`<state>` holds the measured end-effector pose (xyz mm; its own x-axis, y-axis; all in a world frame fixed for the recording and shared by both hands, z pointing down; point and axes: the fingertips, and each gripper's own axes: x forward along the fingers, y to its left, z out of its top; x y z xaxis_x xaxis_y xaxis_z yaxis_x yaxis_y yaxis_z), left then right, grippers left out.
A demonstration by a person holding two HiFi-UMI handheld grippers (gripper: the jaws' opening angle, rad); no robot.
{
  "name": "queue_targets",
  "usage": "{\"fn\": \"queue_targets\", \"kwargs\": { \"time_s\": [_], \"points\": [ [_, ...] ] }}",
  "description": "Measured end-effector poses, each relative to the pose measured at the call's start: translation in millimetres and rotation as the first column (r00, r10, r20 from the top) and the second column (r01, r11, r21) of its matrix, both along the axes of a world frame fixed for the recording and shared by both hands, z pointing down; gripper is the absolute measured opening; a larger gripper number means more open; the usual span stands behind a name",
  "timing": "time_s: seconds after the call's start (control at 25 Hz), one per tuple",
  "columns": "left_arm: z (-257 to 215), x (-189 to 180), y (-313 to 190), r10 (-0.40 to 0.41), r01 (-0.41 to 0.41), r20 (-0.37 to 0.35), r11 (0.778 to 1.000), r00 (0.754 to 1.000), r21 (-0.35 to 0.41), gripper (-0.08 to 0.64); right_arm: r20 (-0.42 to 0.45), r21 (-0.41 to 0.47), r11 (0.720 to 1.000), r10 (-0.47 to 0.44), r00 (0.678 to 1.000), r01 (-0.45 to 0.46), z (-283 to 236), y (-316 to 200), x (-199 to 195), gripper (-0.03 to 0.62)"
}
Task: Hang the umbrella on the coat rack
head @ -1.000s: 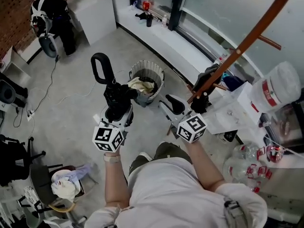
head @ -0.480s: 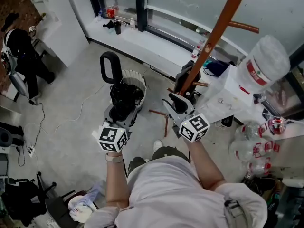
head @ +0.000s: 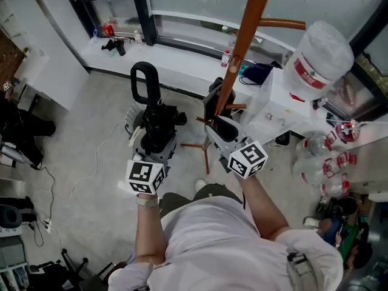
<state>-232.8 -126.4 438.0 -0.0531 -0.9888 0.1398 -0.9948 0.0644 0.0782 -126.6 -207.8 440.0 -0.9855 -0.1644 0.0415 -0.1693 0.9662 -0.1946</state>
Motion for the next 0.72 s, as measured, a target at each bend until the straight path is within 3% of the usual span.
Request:
{"fn": "queue_targets", "kwargs": {
  "time_s": [0.32,0.72],
  "points": [
    [-20,7,-13,0.215,-0.215,0.057,0.977,0.975,0.000,0.273,0.017,-0.013,0.973,0.233,0.972,-0.233,-7,15,24,0.160],
    [-44,58,-41,0.412,-0.414,0.091,0.910,0.907,0.008,0.273,-0.003,-0.036,0.875,0.484,0.875,-0.484,1,35,104,0.160]
  ]
}}
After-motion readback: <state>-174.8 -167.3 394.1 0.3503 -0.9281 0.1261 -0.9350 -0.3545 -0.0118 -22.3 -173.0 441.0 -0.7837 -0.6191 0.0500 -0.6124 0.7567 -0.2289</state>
